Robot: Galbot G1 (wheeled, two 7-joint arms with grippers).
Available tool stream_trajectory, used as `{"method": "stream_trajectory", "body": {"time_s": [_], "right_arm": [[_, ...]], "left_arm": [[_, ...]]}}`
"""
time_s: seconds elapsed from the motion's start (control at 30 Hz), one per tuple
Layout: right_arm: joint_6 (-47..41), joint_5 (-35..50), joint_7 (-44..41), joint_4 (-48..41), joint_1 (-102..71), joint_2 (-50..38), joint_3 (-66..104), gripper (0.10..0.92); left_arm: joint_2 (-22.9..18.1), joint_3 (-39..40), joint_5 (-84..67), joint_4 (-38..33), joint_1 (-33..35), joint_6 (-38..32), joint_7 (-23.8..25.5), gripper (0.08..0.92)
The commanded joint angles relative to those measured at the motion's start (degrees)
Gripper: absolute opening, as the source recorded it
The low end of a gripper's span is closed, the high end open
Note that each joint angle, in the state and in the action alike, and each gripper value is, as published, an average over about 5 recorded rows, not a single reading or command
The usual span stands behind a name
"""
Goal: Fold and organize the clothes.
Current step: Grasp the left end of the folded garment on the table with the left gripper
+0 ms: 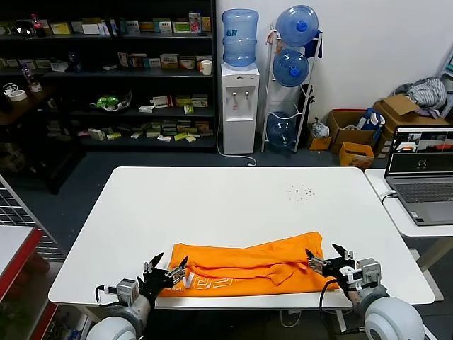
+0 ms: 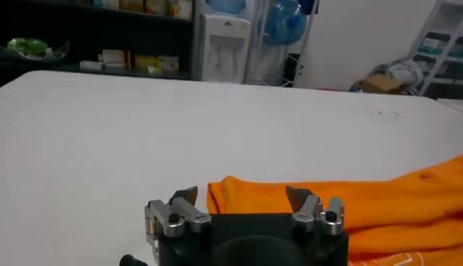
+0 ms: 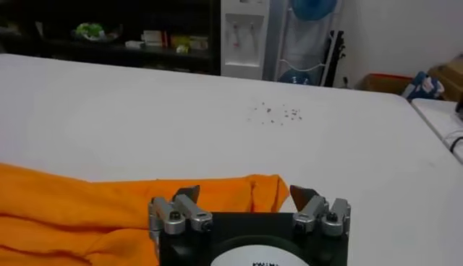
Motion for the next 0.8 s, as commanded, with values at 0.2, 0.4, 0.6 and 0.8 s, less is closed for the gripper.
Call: {"method": "stream_trajectory", "body": {"time_s": [0.2,0.4,0.6,0.8], "right_arm": [[-0.2,-0.4,0.0,1.4,-1.9,0.6,1.7,0.823],[-0.2,-0.4,0.0,1.3,-1.9,0.5,1.8,0.823],[-0.3,-0.3,0.1,1.3,-1.7,0.5,1.7,0.823],[-0.2,-0.4,0.1,1.3,-1.6,0.6,1.7,0.823]], "left_arm": [[-1.8,0.6,-1.8,5.0,-2.4,0.3,-0.7,0.809],[-1.7,1.2,-1.3,6.3,-2.7,0.4,-1.0,0.663],[-2.0,1.5,-0.9,6.1,-2.5,0.6,-1.5,0.49],[-2.1,1.5,-1.0,4.7,-1.5,0.4,-1.6,0.317]]}}
